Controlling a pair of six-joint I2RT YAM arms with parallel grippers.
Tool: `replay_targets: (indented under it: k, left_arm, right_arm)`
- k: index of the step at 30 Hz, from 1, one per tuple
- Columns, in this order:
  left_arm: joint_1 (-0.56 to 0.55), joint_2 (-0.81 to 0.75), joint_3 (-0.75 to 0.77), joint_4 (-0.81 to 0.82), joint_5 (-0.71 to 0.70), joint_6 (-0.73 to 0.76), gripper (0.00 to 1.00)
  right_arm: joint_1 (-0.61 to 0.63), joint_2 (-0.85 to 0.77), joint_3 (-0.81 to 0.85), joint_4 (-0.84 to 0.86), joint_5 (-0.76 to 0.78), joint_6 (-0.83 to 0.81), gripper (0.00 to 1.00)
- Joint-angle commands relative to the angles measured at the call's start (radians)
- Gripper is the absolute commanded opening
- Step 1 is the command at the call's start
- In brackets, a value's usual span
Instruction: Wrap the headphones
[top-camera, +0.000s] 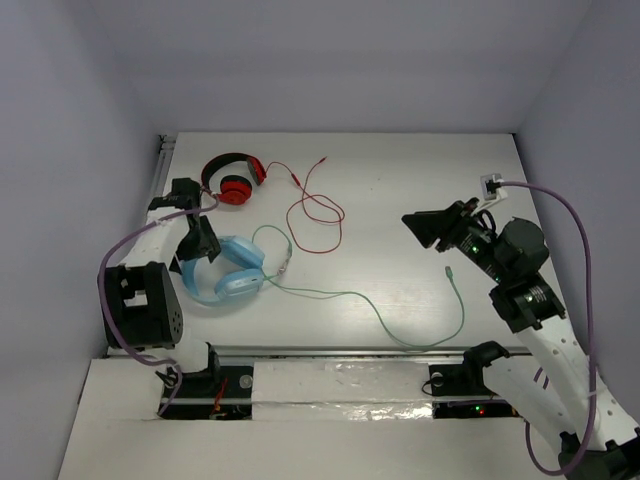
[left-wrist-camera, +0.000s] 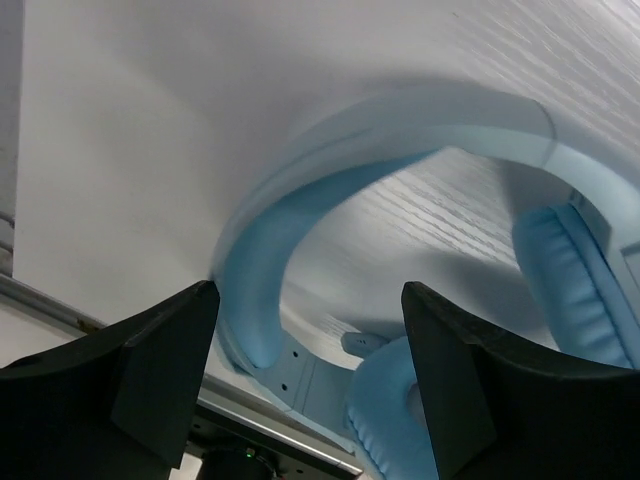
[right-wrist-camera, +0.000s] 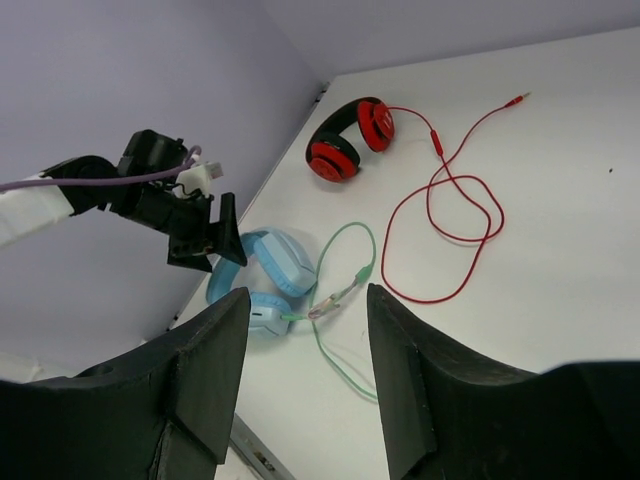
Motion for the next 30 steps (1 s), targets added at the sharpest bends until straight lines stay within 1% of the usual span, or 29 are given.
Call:
replay_targets:
  k: [1, 3, 7, 12, 17, 18, 20, 21, 23, 26, 30]
  left_arm:
    - [0.075, -0.037, 0.010, -0.014, 0.007, 0.015, 0.72]
    - [0.139, -0.030, 0.004, 0.000, 0.029, 0.021, 0.72]
    - [0.140, 0.035, -0.014, 0.009, 0.027, 0.022, 0.71]
    - [0.140, 0.035, -0.093, 0.067, 0.066, 0.032, 0.71]
    - [0.060, 0.036, -0.096, 0.080, 0.073, 0.040, 0.68]
    - [0.048, 0.045, -0.087, 0.077, 0.083, 0.041, 0.63]
    - [0.048, 0.055, -0.076, 0.092, 0.092, 0.041, 0.58]
    - [0.037, 0.052, -0.068, 0.113, 0.106, 0.040, 0.52]
    - [0.037, 0.058, -0.068, 0.138, 0.125, 0.034, 0.52]
    - [0.037, 0.078, -0.068, 0.165, 0.129, 0.034, 0.53]
    - [0.028, 0.087, -0.082, 0.215, 0.165, 0.043, 0.52]
  right_arm:
    - [0.004, -0.024, 0.002, 0.014, 0.022, -0.012, 0.56]
    - [0.004, -0.030, 0.002, 0.011, 0.029, -0.012, 0.56]
    - [0.013, -0.035, 0.002, 0.008, 0.031, -0.010, 0.56]
    - [0.013, -0.041, 0.004, 0.008, 0.033, -0.009, 0.56]
    - [0.013, -0.028, 0.004, 0.017, 0.013, -0.005, 0.56]
    - [0.013, -0.027, 0.004, 0.017, 0.013, -0.007, 0.56]
    - [0.013, -0.030, 0.002, 0.016, 0.011, -0.007, 0.56]
    - [0.013, -0.030, 0.001, 0.019, 0.013, -0.009, 0.56]
    - [0.013, -0.028, 0.004, 0.007, 0.020, -0.015, 0.56]
    - [0.013, -0.022, 0.010, -0.004, 0.042, -0.025, 0.56]
    - [0.013, -0.018, 0.016, -0.014, 0.046, -0.035, 0.56]
